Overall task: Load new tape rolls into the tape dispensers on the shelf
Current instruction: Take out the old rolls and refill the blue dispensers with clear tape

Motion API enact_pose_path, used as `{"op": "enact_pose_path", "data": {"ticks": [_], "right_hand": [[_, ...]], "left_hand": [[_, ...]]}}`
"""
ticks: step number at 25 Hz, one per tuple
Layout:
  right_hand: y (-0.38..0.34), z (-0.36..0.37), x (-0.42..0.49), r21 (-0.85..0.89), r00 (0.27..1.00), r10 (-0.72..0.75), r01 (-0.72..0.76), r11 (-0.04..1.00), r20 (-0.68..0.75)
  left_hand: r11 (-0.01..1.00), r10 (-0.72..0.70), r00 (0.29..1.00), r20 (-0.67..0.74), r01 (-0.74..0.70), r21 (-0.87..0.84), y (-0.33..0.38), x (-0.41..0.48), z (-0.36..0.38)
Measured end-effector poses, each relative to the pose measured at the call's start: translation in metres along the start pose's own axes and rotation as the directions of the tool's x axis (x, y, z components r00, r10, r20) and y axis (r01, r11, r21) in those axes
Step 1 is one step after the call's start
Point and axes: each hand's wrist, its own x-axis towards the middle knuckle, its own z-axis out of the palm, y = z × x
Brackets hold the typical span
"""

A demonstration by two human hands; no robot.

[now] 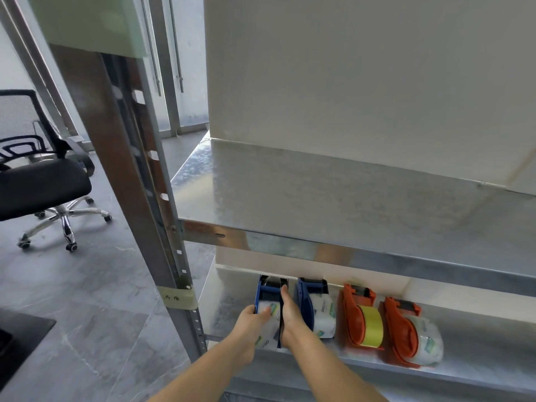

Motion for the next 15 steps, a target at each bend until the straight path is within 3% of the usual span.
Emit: {"op": "enact_pose_path", "data": {"ticks": [5, 8, 12, 15], "right_hand": [[0.008, -0.008, -0.01, -0.13, 0.996, -0.05, 0.06, 0.99, 0.073], [0.018, -0.018, -0.026, -0.183, 0.977, -0.179, 0.198, 0.963, 0.118], [0.035, -0.023, -0.016, -0.427, 0.937, -0.325, 0.347, 0.835, 0.127], [0.041, -0.016, -0.004, -0.582, 0.933, -0.353, 0.326, 0.745, 0.071]], "left_hand": [[0.998, -0.055, 0.998, -0.043, 0.055, 0.012, -0.002, 0.035, 0.0], [0.998, -0.057, 0.998, -0.008, 0.057, 0.019, 0.0, 0.05, 0.002], [0.998, -0.027, 1.0, 0.011, 0.028, -0.059, 0.01, 0.06, 0.008], [0.996, 0.044, 0.999, -0.033, -0.041, 0.085, 0.01, 0.06, 0.008]]}}
